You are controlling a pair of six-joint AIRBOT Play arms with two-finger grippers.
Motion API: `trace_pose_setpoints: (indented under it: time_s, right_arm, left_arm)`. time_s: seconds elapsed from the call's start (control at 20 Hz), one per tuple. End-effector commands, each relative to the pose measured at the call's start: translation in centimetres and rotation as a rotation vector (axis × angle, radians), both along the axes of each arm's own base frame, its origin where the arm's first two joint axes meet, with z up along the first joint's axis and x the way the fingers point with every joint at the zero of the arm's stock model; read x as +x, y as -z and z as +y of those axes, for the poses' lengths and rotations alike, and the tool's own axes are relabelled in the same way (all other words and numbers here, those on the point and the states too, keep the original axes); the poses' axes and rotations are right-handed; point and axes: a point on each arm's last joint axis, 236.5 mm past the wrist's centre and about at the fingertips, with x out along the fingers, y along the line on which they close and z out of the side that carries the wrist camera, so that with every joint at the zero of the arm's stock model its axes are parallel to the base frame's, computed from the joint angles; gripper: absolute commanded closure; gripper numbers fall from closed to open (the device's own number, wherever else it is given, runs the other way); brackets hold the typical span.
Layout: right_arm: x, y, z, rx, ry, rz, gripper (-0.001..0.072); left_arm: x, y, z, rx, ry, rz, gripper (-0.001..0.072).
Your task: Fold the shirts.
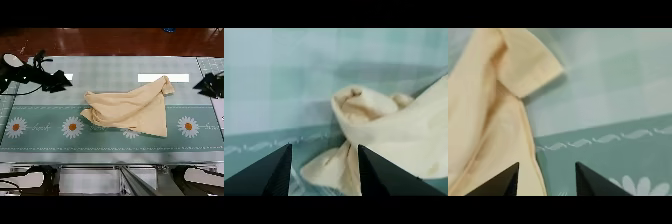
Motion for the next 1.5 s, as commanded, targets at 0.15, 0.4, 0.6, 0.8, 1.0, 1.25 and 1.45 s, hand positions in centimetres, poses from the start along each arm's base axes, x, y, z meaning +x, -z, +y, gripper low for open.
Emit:
trace_pose_setpoints:
  time_s: [0.15,0.4,0.6,0.8,1.0,1.25,1.45]
  right_arm:
    - [-8.2,7.2,6.6,0.208,0.015,0.053,0.0306]
    - [-10.4,8.3,7.8,0.213,-0.003,0.076,0.0306]
    - [-10.7,8.3,8.0,0.220,-0.011,0.085,0.0306]
    - [-13.2,10.1,9.3,0.249,-0.008,0.157,0.0306]
    - [-14.5,11.1,10.8,0.289,0.001,0.196,0.0306]
    - [-14.4,11.3,15.6,0.251,-0.191,0.194,0.0319]
    - [-12.3,10.2,18.9,0.222,-0.317,0.106,0.0691]
  left_arm:
    - [-7.0,5.8,-0.5,-0.057,0.021,0.246,0.0200]
    - [-7.9,7.8,-5.5,-0.157,0.093,0.313,0.0200]
    - [-9.7,10.0,-8.1,-0.145,0.167,0.380,0.0201]
    - [-9.7,10.5,-8.7,-0.137,0.182,0.371,0.0534]
    - [-10.3,10.0,-9.0,-0.159,0.254,0.351,0.0686]
    - [-10.3,10.0,-9.0,-0.159,0.253,0.350,0.0686]
    - [-9.0,8.2,-8.6,-0.177,0.281,0.309,0.0686]
